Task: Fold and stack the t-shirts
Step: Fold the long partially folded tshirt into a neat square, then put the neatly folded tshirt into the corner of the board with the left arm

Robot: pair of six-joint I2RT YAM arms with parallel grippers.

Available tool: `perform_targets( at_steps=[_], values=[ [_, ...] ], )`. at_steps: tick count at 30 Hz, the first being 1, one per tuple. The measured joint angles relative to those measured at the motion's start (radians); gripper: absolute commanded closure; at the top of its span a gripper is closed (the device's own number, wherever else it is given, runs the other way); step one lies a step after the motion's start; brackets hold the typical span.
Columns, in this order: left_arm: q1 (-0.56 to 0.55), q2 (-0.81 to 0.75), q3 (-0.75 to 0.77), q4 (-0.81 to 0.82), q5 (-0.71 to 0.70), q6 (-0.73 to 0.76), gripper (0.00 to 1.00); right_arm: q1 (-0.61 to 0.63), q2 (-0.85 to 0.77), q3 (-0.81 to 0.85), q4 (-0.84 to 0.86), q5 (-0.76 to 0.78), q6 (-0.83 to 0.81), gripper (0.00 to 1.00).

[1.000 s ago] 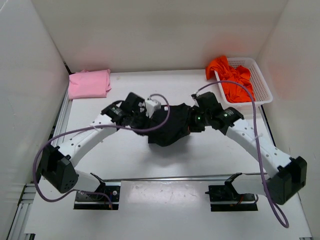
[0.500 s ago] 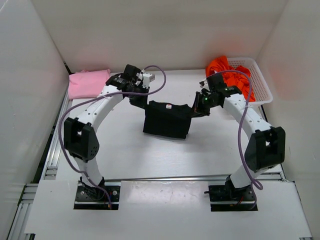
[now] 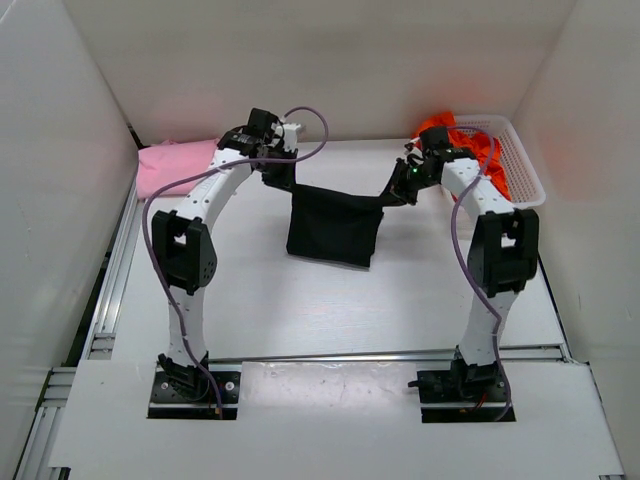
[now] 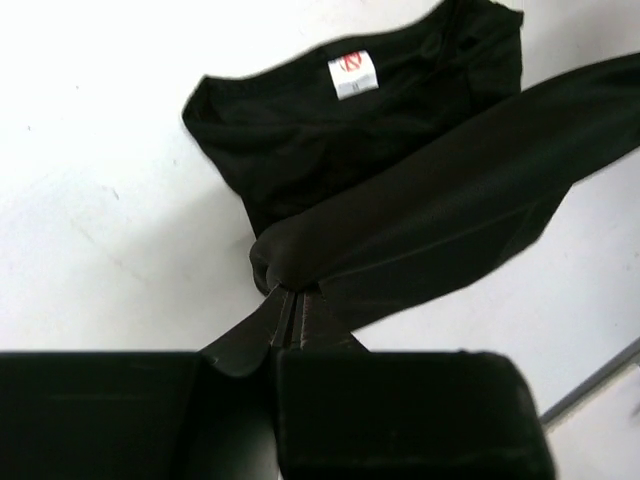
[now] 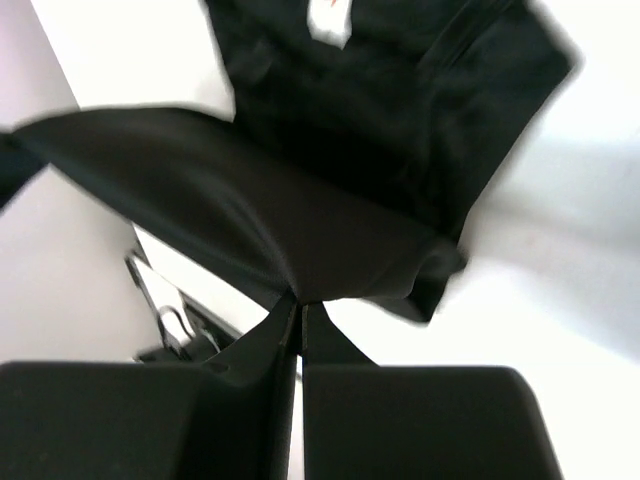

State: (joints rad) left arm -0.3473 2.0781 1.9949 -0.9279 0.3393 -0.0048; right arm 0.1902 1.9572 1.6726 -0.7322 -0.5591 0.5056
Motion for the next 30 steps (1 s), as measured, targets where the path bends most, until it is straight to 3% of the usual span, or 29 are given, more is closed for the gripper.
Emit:
perform_targets(
  at_steps=[3,6,7,8,10,14,17,20,21,23,27,30],
  values=[
    [0.005,0.075,0.061,0.024,0.005,0.0,0.9,-0.026,0.108,0.074,0.007,-0.002,0.04,0.99],
    [0.008,0.164,0.13,0.041,0.01,0.0,0.9,-0.05,0.204,0.137,0.016,-0.001,0.075,0.91],
    [0.008,0.196,0.156,0.05,0.01,0.0,0.9,-0.056,0.232,0.157,0.023,0.0,0.086,0.85],
    [0.009,0.227,0.179,0.057,0.009,0.0,0.9,-0.06,0.256,0.175,0.025,0.002,0.094,0.7],
    [0.012,0.272,0.203,0.073,0.004,0.0,0.87,-0.064,0.298,0.218,0.032,0.014,0.109,0.58],
    [0.024,0.32,0.224,0.079,-0.024,0.003,0.35,-0.068,0.338,0.286,0.048,0.054,0.12,0.49],
    [0.03,0.335,0.249,0.086,-0.059,0.002,0.3,-0.068,0.334,0.31,0.063,0.092,0.117,0.48],
    [0.034,0.334,0.279,0.097,-0.113,0.001,0.29,-0.063,0.293,0.283,0.084,0.148,0.105,0.48],
    [0.035,0.33,0.286,0.102,-0.127,0.001,0.29,-0.059,0.264,0.256,0.091,0.167,0.098,0.54],
    [0.036,0.319,0.29,0.109,-0.148,0.0,0.37,-0.048,0.196,0.195,0.1,0.204,0.085,0.62],
    [0.029,0.286,0.262,0.129,-0.141,-0.001,0.58,0.002,0.139,0.164,0.116,0.228,0.077,0.9],
    [0.011,0.282,0.254,0.136,-0.101,0.001,0.66,0.038,0.188,0.185,0.13,0.211,0.101,0.96]
  ],
)
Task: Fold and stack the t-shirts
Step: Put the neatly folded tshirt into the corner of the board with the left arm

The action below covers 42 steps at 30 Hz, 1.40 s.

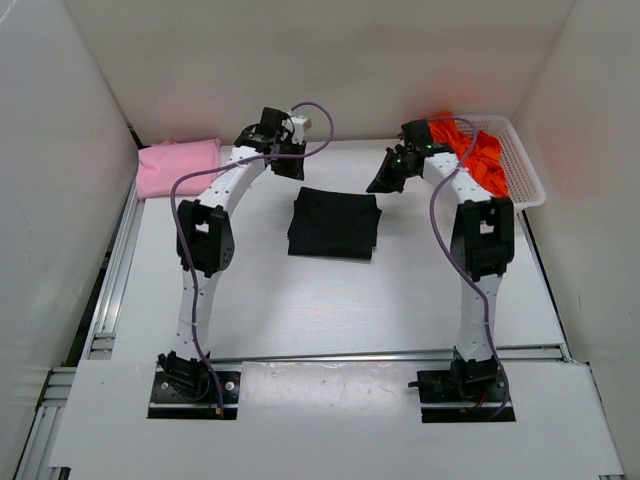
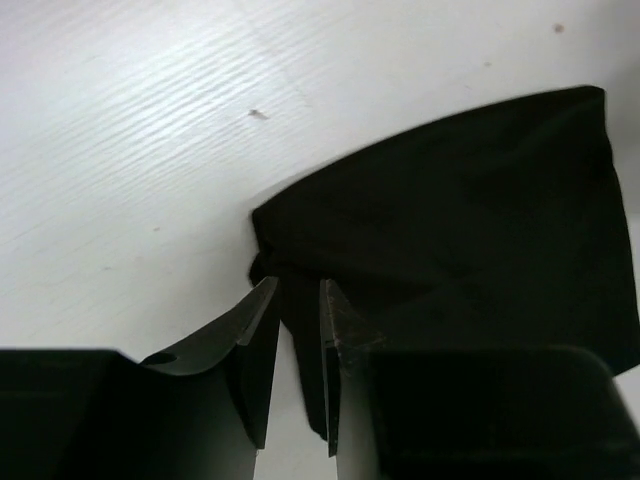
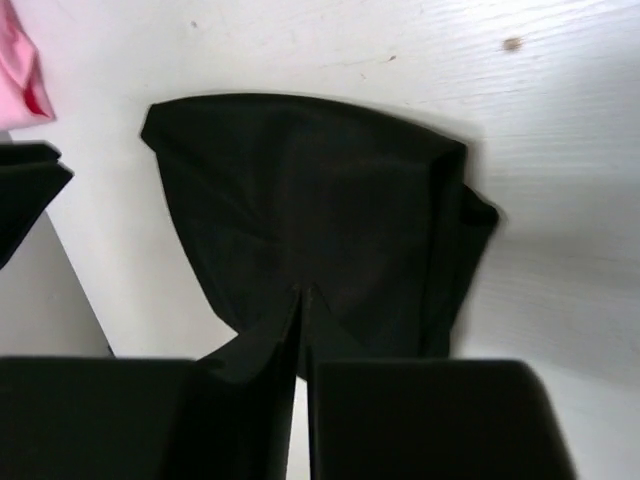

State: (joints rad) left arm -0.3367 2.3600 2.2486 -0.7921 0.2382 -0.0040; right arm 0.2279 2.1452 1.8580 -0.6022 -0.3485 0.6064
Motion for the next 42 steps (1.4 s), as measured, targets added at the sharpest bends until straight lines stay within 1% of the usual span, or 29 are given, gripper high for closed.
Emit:
perform_targets(
  at_steps=[4,7,8,12,14,16,18,19,20,21,22,24,27,30,32,36,42],
  values=[
    [-0.033,0.01,-0.003,0.006,0.005,0.003,0.66,0.012,0.154,0.063,0.006,-0.008,0.043,0.99],
    [-0.05,0.031,-0.002,0.015,-0.014,0.004,0.65,0.002,0.248,0.083,0.0,0.002,0.078,0.99],
    [-0.051,0.041,-0.002,0.017,-0.018,0.004,0.64,-0.005,0.262,0.092,-0.002,-0.031,0.097,0.99],
    [-0.031,0.087,-0.002,0.016,-0.04,0.004,0.64,-0.024,0.264,0.143,-0.006,0.019,0.106,0.99],
    [-0.016,0.106,-0.003,0.015,-0.056,0.004,0.64,-0.028,0.264,0.167,-0.012,0.035,0.103,0.96],
    [-0.008,0.113,-0.008,0.014,-0.071,0.005,0.51,-0.033,0.264,0.192,-0.021,0.042,0.094,0.94],
    [0.004,0.113,-0.011,0.012,-0.083,0.005,0.38,-0.035,0.264,0.208,-0.025,0.047,0.083,0.89],
    [0.008,0.11,-0.011,0.014,-0.09,0.006,0.27,-0.035,0.262,0.209,-0.026,0.047,0.074,0.86],
    [0.01,0.105,-0.011,0.014,-0.101,0.006,0.2,-0.035,0.256,0.208,-0.031,0.048,0.065,0.82],
    [0.01,0.097,-0.016,0.014,-0.109,0.006,0.11,-0.035,0.248,0.201,-0.037,0.048,0.054,0.71],
    [0.01,0.083,-0.023,0.013,-0.12,0.006,0.0,-0.035,0.234,0.188,-0.044,0.048,0.046,0.65],
    [0.009,0.036,-0.056,0.018,-0.13,0.004,0.0,-0.035,0.177,0.125,-0.054,0.052,0.021,0.55],
    [0.011,-0.067,-0.139,0.021,-0.1,0.004,0.0,-0.034,0.055,-0.009,-0.079,0.054,-0.008,0.48],
    [0.015,-0.17,-0.252,0.035,-0.018,0.003,0.0,-0.029,-0.037,-0.116,-0.094,0.054,-0.029,0.45],
    [0.016,-0.21,-0.327,0.04,0.029,0.004,0.0,-0.024,-0.057,-0.159,-0.099,0.053,-0.039,0.45],
    [0.016,-0.195,-0.429,0.036,0.079,0.004,0.0,-0.008,-0.042,-0.201,-0.106,0.038,-0.042,0.45],
    [0.016,-0.138,-0.492,0.024,0.121,0.003,0.0,0.01,0.021,-0.204,-0.103,0.004,-0.038,0.47]
  ],
)
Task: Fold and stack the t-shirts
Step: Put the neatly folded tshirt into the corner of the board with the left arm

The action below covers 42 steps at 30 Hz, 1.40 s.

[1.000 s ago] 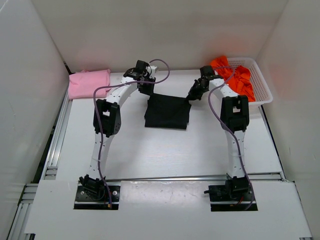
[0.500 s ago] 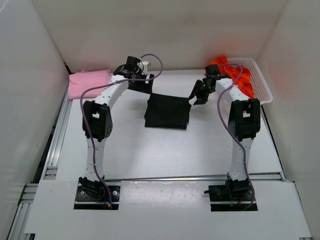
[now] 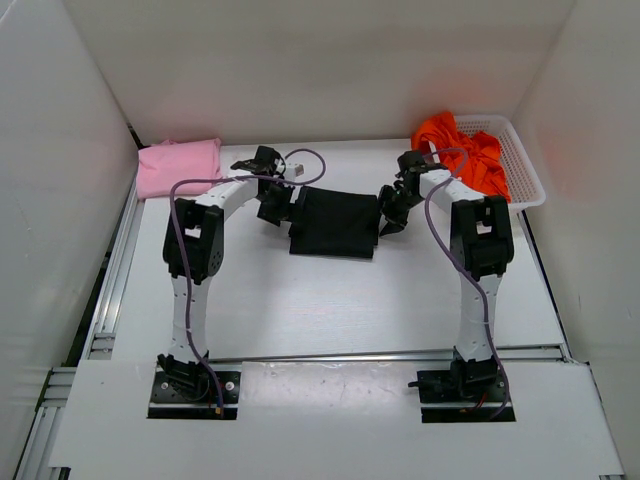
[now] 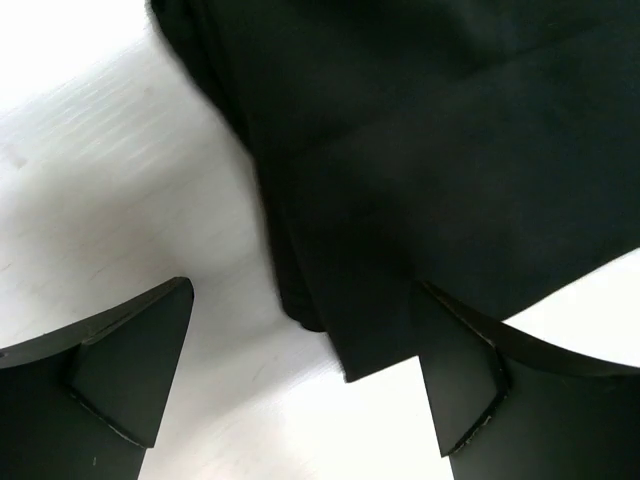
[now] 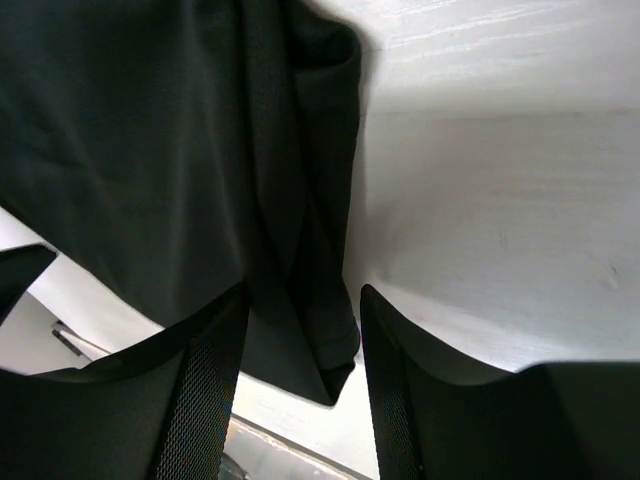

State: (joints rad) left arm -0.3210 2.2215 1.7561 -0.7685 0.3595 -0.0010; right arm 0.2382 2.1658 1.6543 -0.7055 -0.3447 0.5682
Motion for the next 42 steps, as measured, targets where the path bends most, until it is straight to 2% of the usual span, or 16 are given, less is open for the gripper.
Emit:
perform_targets(
  at_steps=[2,6,7,10,14,15,20,23,28,33,42],
  values=[
    [0.0,0.002,-0.001,0.007,0.033,0.0,0.01,0.003,0.011,-0.001,0.0,-0.006,0.001,0.49],
    [0.002,0.023,-0.001,0.023,0.142,-0.003,0.18,0.004,0.019,-0.009,0.011,-0.024,0.005,0.5],
    [0.001,0.03,0.0,0.029,0.175,-0.005,0.25,0.004,0.019,-0.014,0.016,-0.027,0.006,0.5],
    [-0.006,0.061,0.006,0.045,0.274,-0.009,0.34,0.004,0.019,-0.023,0.027,-0.032,0.008,0.5],
    [-0.016,0.125,0.04,0.046,0.388,-0.021,0.66,0.004,0.019,-0.024,0.035,-0.04,0.01,0.5],
    [-0.016,0.144,0.05,0.044,0.415,-0.027,0.89,0.004,0.019,-0.024,0.037,-0.04,0.011,0.5],
    [0.005,0.188,0.076,0.028,0.506,-0.045,0.89,0.004,0.019,-0.033,0.051,-0.048,0.021,0.5],
    [0.026,0.189,0.09,-0.003,0.489,-0.045,0.89,0.004,0.015,-0.041,0.058,-0.052,0.024,0.49],
    [0.061,0.187,0.19,-0.097,0.3,-0.039,0.89,-0.002,-0.041,-0.082,0.045,-0.022,0.018,0.47],
    [0.069,0.191,0.34,-0.189,-0.018,-0.021,0.89,-0.03,-0.128,-0.08,-0.005,0.036,-0.021,0.47],
    [0.059,0.19,0.352,-0.1,-0.634,-0.006,0.89,-0.04,-0.163,-0.076,-0.065,0.093,-0.057,0.47]
  ],
)
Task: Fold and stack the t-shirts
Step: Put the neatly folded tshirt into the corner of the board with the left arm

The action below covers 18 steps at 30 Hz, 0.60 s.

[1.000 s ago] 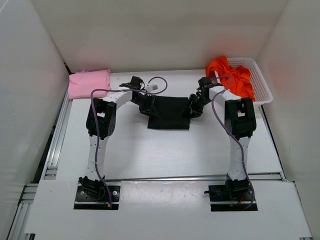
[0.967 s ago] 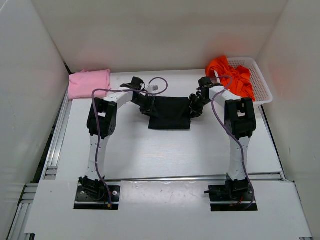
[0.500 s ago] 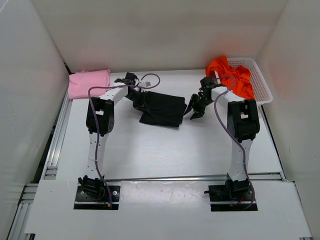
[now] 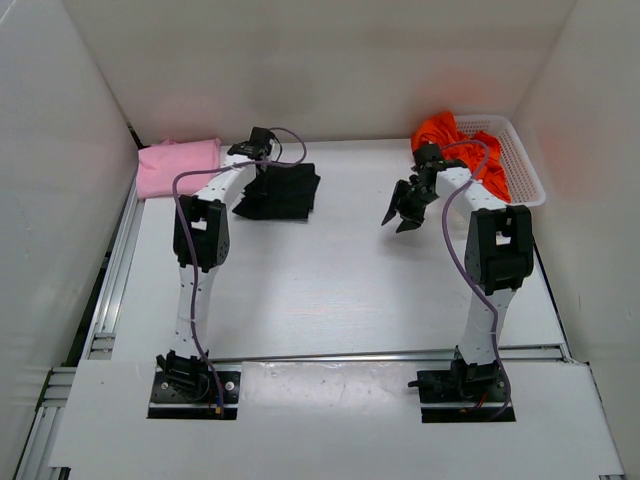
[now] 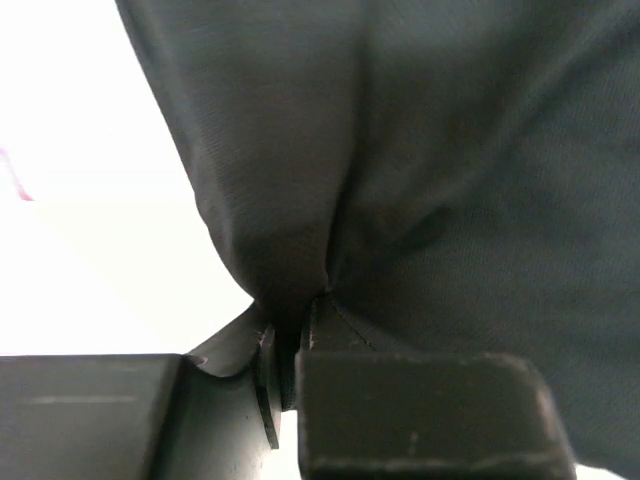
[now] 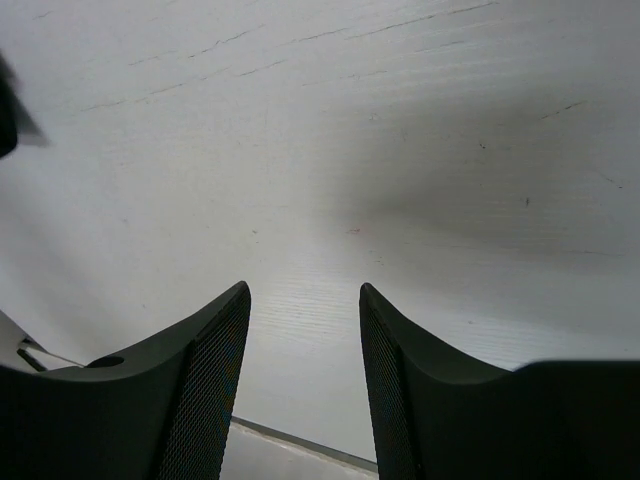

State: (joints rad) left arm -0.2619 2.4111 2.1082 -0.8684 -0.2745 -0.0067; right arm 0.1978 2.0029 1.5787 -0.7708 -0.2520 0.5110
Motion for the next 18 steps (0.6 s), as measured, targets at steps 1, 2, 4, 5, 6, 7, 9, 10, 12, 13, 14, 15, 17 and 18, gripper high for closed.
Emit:
perform_targets(
  at_steps=[1,2,4,5,6,7,9,10,12,13,14,15,17,18],
  values=[
    [0.0,0.003,0.011,0.014,-0.051,0.002,0.89,0.001,0.0,0.001,-0.002,0.002,-0.001,0.47],
    [0.0,0.013,0.037,0.025,-0.103,0.003,0.89,0.001,0.0,0.002,-0.005,0.004,-0.003,0.47],
    [0.003,0.03,0.089,0.063,-0.186,0.004,0.89,0.001,0.0,0.002,-0.014,0.006,-0.007,0.47],
    [0.005,0.039,0.125,0.085,-0.228,0.006,0.89,0.001,0.0,0.002,-0.017,0.009,-0.009,0.47],
    [0.007,0.044,0.146,0.111,-0.258,0.006,0.89,0.001,0.0,0.002,-0.019,0.013,-0.011,0.47],
    [0.01,0.047,0.165,0.136,-0.291,0.007,0.89,0.001,0.0,0.002,-0.021,0.016,-0.013,0.47],
    [0.016,0.047,0.187,0.174,-0.338,0.007,0.89,0.001,-0.002,0.002,-0.027,0.023,-0.019,0.47],
    [0.02,0.047,0.192,0.19,-0.357,0.007,0.89,0.001,-0.003,0.002,-0.031,0.026,-0.021,0.47],
    [0.029,0.047,0.193,0.219,-0.389,0.007,0.89,0.001,-0.011,0.002,-0.04,0.036,-0.024,0.46],
    [0.034,0.048,0.193,0.226,-0.401,0.007,0.89,0.001,-0.016,0.002,-0.043,0.039,-0.025,0.46],
    [0.042,0.049,0.193,0.23,-0.408,0.007,0.89,0.001,-0.022,0.002,-0.043,0.042,-0.027,0.46],
    [0.05,0.049,0.193,0.234,-0.415,0.007,0.89,0.001,-0.029,0.002,-0.043,0.044,-0.029,0.46],
    [0.074,0.049,0.193,0.248,-0.425,0.008,0.89,0.001,-0.04,0.002,-0.043,0.048,-0.03,0.46],
    [0.09,0.049,0.193,0.253,-0.427,0.008,0.89,0.001,-0.043,0.002,-0.043,0.048,-0.031,0.46]
  ],
)
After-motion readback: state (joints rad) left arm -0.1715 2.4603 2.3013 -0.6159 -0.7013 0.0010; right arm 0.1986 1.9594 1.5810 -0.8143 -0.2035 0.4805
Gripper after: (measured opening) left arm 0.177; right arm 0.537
